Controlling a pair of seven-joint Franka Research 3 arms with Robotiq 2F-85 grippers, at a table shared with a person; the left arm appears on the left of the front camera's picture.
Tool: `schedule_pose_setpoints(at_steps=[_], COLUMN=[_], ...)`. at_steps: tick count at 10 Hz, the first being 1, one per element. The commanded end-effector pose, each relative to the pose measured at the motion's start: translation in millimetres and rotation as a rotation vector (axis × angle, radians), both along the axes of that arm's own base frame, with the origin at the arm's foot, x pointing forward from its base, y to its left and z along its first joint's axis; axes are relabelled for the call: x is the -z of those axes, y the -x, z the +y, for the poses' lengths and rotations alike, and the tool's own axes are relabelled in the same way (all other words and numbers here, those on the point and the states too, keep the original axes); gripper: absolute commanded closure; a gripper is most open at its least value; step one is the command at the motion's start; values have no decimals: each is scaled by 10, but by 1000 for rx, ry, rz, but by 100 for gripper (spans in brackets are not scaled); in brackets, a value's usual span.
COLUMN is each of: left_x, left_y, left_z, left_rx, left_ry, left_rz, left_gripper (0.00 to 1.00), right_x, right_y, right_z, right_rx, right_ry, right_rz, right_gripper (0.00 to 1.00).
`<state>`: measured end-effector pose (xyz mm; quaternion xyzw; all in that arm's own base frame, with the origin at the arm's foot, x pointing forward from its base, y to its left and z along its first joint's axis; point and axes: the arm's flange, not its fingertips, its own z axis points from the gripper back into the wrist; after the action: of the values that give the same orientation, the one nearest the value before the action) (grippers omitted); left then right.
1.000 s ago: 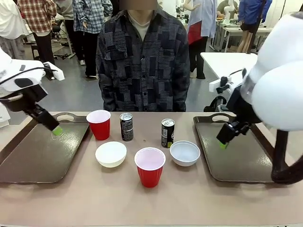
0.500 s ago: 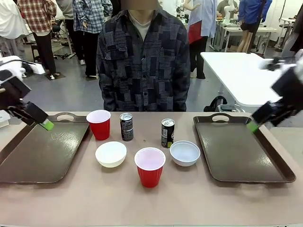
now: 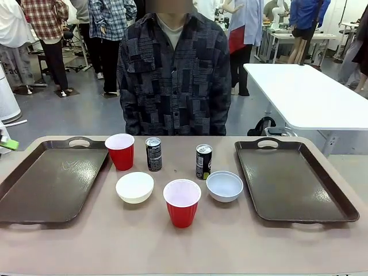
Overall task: Prepare tableware on both trays.
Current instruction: Pick up a Picnic Bowl from the table and place it on a Handle tray.
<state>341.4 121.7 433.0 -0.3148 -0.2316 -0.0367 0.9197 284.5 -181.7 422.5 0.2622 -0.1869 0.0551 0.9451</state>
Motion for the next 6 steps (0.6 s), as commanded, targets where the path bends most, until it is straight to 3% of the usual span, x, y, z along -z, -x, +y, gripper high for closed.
schedule_pose_setpoints(at_steps=[1, 3, 6], left_x=[79, 57, 69], left_y=[149, 229, 373], left_z=[217, 512, 818], left_rx=[-60, -123, -178], left_ry=[85, 129, 146], left_rz=[-39, -50, -47], left_gripper=[0, 0, 0], right_x=[350, 308, 156], right_y=[355, 477, 732], right_z=[202, 5, -188], right_rx=[11, 56, 96], right_ry=[-149, -261, -313], right_rz=[-77, -171, -237], right_gripper=[0, 0, 0])
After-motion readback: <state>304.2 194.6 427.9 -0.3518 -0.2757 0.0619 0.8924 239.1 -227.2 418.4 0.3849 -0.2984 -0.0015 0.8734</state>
